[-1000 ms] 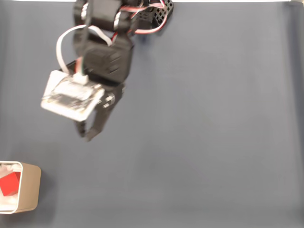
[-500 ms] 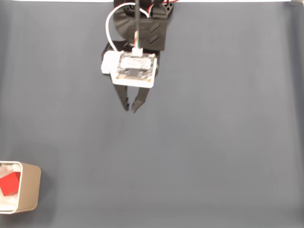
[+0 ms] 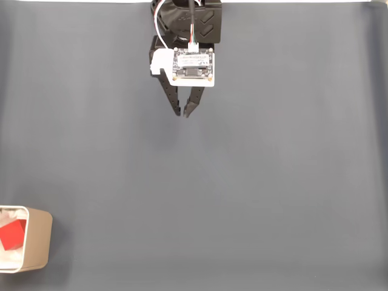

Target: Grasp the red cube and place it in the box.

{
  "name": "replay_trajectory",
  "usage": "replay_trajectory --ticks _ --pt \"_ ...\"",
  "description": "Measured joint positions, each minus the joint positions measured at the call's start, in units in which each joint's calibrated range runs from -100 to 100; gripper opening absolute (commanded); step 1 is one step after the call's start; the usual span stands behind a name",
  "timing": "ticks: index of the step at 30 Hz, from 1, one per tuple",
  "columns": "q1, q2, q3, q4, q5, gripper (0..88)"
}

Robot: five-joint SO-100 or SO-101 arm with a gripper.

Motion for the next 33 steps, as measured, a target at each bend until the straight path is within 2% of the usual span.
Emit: replay_trajectory --ticks 21,33 --pt "0.67 -23.53 28.75 8.11 1.47 0.0" --pt "0.30 -27.96 30.47 16.87 2.49 0.0"
